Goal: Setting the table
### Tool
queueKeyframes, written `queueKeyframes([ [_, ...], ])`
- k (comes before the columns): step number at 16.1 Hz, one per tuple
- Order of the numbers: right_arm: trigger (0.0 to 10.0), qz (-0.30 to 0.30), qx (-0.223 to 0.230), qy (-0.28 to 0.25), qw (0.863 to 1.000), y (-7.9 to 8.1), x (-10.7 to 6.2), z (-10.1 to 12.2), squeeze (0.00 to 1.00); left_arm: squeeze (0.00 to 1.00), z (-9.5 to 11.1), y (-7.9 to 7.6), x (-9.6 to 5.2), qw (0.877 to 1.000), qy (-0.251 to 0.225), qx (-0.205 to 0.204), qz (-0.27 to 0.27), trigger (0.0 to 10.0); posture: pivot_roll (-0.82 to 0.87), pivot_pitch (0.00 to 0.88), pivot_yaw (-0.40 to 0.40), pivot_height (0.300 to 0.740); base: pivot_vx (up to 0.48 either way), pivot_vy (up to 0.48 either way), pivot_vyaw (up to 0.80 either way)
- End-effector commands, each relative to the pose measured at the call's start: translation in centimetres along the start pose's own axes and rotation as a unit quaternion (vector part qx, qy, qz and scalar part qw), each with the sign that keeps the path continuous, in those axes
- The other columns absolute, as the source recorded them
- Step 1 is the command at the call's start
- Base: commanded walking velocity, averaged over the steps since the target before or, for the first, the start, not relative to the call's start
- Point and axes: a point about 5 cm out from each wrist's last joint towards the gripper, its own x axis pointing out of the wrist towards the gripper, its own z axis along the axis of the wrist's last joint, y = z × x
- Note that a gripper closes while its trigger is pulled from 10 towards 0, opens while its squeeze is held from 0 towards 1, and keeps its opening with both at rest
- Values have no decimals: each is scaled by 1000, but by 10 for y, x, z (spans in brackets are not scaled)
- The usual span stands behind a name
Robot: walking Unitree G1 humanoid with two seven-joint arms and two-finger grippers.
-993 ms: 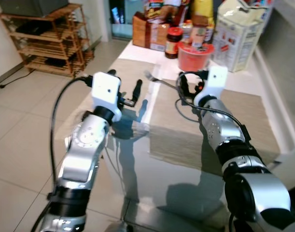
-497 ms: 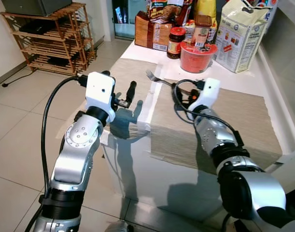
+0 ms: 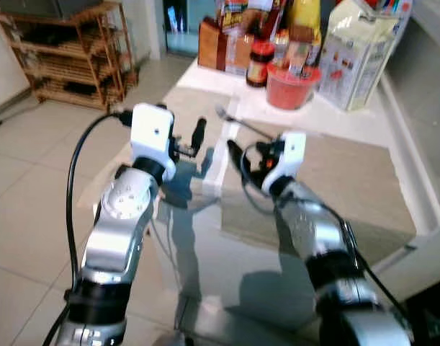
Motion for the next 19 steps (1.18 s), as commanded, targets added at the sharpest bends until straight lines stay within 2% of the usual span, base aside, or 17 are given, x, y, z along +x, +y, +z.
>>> queueKeyframes([
  [1, 10000, -10, 7, 44, 999, -1, -7, -16, 0, 0, 5, -2, 1, 1000, -7, -2, -3, 10000, 179, 0, -37, 740, 0, 0, 0],
  [2, 10000, -29, -45, 4, 999, -6, -6, 6, 0, 0, 4, -2, 3, 1000, -8, -4, -5, 10000, 163, 0, -25, 740, 0, 0, 0],
  [5, 10000, -72, -135, -27, 988, -20, 4, 31, 0, 0, 6, -5, 5, 1000, -12, -2, -11, 10000, 170, 0, -27, 740, 0, 0, 0],
  [7, 10000, -93, -157, -33, 983, -24, 10, 38, 0, 0, 7, -4, 1, 1000, -11, 0, -10, 10000, 195, 0, -32, 740, 0, 0, 0],
  [9, 10000, -108, -156, -31, 981, -29, 15, 41, 0, 0, 7, -3, -4, 1000, -7, 4, -9, 10000, 222, 0, -34, 740, 0, 0, 0],
  [10, 10000, -140, -154, -21, 978, -38, 24, 49, 0, 0, 6, 1, -12, 1000, 2, 12, -7, 10000, 263, 0, -41, 740, 0, 0, 0],
  [15, 10000, -210, -152, 9, 966, -49, 39, 71, 0, 0, 8, 8, -28, 999, 17, 31, 2, 10000, 339, 0, -58, 740, 0, 0, 0],
  [19, 10000, -213, -83, 69, 971, -48, 39, 45, 0, 0, 11, 11, -37, 999, 30, 36, 6, 10000, 353, 0, -51, 740, 0, 0, 0],
])
